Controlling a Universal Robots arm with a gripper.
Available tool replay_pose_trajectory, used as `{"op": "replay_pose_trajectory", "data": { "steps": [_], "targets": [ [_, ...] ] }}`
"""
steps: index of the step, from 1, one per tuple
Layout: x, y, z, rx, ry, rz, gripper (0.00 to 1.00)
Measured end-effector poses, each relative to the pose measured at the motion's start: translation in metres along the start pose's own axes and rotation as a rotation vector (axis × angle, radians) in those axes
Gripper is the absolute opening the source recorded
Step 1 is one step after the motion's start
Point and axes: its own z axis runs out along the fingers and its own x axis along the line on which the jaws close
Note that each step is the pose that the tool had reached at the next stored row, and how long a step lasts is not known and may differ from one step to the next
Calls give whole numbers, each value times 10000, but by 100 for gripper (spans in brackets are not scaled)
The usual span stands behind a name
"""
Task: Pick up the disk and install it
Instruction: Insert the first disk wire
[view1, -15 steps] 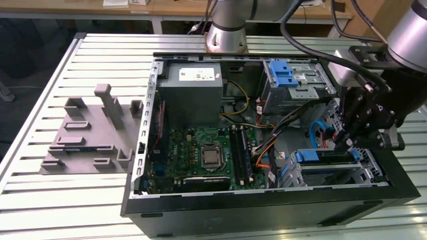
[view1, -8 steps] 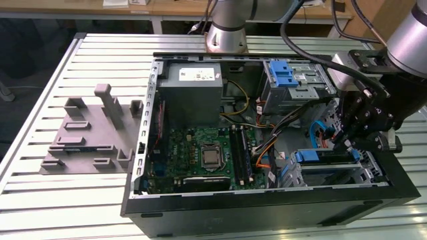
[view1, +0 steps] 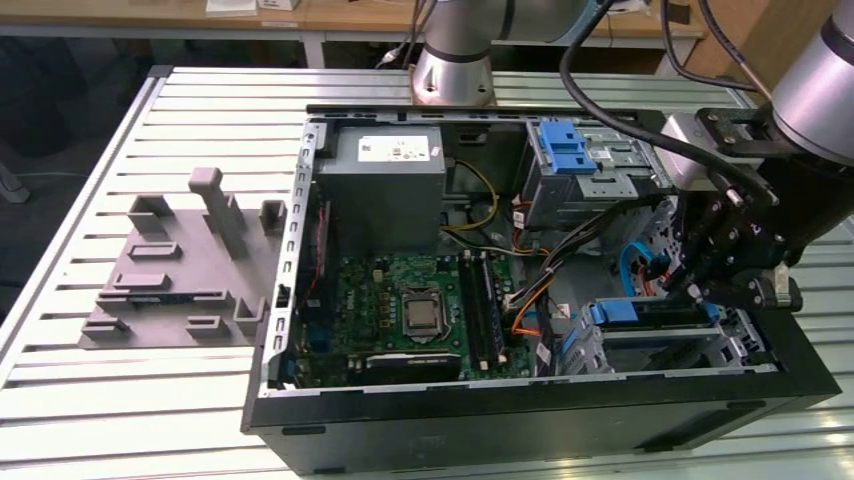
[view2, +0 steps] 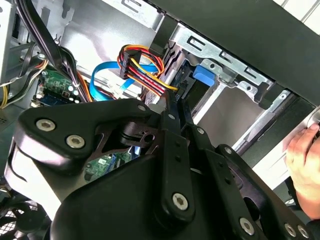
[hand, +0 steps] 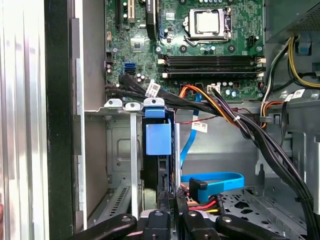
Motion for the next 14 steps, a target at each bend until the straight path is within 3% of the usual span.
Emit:
{"op": "replay_pose_trajectory", "data": {
  "steps": [14],
  "targets": [
    [2,0,7,-1,-3,-267,16]
  ]
}}
